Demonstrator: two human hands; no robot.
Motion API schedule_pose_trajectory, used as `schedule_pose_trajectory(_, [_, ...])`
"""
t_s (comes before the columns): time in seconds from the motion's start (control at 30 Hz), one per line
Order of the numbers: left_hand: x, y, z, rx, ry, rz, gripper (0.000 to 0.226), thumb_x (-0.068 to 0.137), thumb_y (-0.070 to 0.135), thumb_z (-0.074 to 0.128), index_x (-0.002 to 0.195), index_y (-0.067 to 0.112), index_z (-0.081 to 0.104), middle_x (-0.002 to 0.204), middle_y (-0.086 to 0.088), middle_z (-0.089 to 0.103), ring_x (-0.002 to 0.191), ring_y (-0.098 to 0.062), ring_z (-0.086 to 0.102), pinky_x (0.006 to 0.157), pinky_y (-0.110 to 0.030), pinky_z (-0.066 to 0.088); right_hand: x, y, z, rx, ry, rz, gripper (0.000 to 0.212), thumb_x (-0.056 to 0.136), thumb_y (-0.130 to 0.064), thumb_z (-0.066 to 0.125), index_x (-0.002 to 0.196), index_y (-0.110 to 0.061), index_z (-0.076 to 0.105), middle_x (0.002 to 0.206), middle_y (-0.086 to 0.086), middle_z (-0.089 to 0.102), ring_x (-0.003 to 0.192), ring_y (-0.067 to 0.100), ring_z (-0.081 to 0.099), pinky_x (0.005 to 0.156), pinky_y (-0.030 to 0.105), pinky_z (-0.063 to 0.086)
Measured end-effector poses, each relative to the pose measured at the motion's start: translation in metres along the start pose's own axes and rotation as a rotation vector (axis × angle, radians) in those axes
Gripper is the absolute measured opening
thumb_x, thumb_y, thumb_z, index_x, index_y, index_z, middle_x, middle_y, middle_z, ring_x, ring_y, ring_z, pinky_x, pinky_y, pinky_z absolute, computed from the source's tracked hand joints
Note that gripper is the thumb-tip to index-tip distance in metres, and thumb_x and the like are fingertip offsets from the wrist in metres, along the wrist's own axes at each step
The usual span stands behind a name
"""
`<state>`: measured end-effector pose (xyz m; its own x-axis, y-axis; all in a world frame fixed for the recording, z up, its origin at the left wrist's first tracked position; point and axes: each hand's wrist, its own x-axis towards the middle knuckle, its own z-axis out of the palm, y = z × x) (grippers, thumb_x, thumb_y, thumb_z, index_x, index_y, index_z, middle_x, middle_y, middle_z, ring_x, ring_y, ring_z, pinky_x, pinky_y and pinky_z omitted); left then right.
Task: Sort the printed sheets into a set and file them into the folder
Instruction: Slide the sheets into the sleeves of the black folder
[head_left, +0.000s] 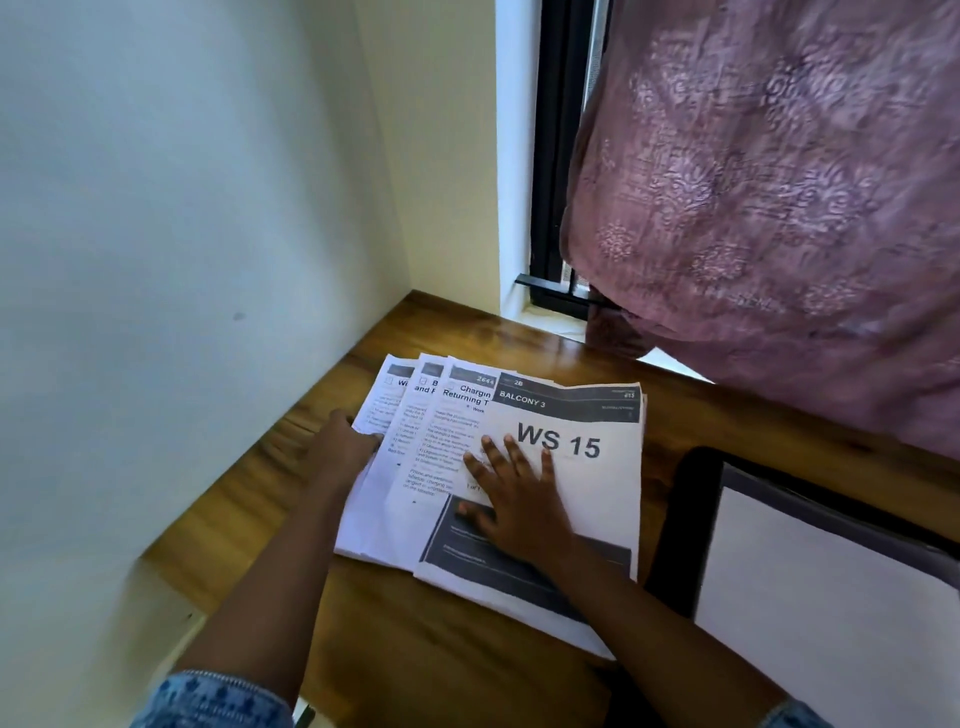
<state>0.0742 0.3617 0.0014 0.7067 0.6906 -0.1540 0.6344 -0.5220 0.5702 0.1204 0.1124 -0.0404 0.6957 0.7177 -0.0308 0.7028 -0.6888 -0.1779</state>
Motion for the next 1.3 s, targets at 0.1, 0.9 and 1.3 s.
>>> schedule_pose_trajectory(0.1, [0.011, -0.006, -0.008, -0.084, -0.049, 0.006, 0.041, 0.085, 0.031, 0.071, 0.115, 0.006, 0.058, 0.117, -0.015, 0.066, 0.094, -0.031, 0.064, 0.075, -0.039, 0.052, 0.001, 0.0, 0.001, 0.006, 0.031, 0.003, 0.07, 0.09, -0.07, 0.013, 0.138, -0.03, 0.046, 0.146, 0.003, 0.044, 0.134, 0.029, 0.041, 0.102, 0.067, 0.026])
schedule_pose_trajectory(0.9, [-0.029, 0.045, -0.18, 0.017, 0.749, 0.33, 0.02, 0.089, 0.022, 0.065, 0.103, 0.01, 0.063, 0.096, -0.02, 0.07, 0.089, -0.044, 0.063, 0.071, -0.041, 0.046, 0.049, -0.037, -0.022, 0.202, -0.15, -0.006, 0.077, 0.086, -0.076, 0.025, 0.15, -0.033, 0.017, 0.16, -0.004, 0.004, 0.147, 0.021, -0.002, 0.111, 0.061, -0.009])
schedule_pose_trajectory(1.3, [-0.056, 0.092, -0.095, -0.705, 0.06, 0.281, 0.016, 0.089, 0.006, 0.064, 0.106, 0.006, 0.065, 0.096, -0.016, 0.068, 0.055, 0.002, 0.063, 0.053, -0.013, 0.051, 0.009, 0.027, -0.143, 1.657, 0.127, 0.202, 0.031, 0.092, -0.014, 0.06, 0.122, -0.017, 0.053, 0.113, 0.002, 0.065, 0.091, 0.011, 0.065, 0.066, 0.023, 0.054])
